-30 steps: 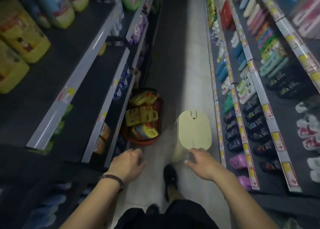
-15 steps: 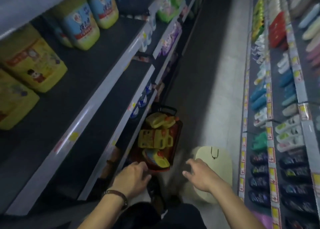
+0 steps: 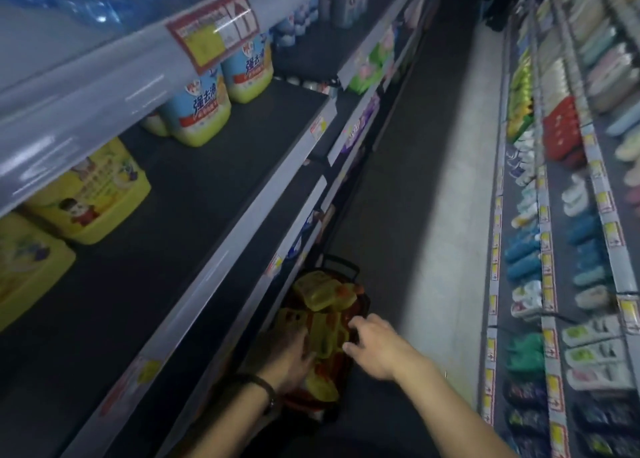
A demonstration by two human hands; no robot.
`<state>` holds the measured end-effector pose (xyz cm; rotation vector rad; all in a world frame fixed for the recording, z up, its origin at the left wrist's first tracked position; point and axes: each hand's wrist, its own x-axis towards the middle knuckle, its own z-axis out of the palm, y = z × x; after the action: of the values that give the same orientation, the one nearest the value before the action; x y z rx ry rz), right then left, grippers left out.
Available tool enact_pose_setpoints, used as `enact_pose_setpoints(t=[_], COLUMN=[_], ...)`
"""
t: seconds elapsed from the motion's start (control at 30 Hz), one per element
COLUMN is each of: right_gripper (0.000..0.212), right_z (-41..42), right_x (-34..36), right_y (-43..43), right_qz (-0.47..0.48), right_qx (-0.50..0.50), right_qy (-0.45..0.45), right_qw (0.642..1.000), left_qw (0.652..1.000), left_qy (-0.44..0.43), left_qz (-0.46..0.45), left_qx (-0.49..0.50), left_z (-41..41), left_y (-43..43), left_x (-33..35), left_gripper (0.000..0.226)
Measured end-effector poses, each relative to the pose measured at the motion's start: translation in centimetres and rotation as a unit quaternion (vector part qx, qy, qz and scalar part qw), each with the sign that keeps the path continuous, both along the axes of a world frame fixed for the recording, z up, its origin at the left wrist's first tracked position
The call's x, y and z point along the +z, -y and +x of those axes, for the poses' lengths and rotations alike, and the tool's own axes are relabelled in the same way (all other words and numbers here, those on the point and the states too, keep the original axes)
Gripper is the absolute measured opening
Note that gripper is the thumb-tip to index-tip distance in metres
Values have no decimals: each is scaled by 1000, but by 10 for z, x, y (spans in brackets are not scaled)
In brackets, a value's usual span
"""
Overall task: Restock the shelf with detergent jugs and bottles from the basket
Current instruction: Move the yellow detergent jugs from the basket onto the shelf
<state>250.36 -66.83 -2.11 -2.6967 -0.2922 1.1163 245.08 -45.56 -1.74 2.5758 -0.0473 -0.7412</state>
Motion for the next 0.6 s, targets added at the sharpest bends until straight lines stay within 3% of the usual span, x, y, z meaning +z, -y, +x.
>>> enact_pose_setpoints(t=[0.33, 0.47, 0.6], right_gripper=[73, 84, 64], right_z=[74, 129, 186], right_x=[-31, -94, -105], right_y=[-29, -21, -30], right_qz=[-12, -19, -45], right_qx=[83, 145, 246], right_qy=[-29, -58, -108], right_qw=[996, 988, 962], left_qw=[996, 988, 979], left_qy=[-22, -44, -57], left_qz=[16, 8, 40], left_qx=[83, 146, 192], left_z=[35, 51, 73], left_y=[-23, -22, -5], left_x=[-25, -38, -48], left_gripper=[31, 37, 48])
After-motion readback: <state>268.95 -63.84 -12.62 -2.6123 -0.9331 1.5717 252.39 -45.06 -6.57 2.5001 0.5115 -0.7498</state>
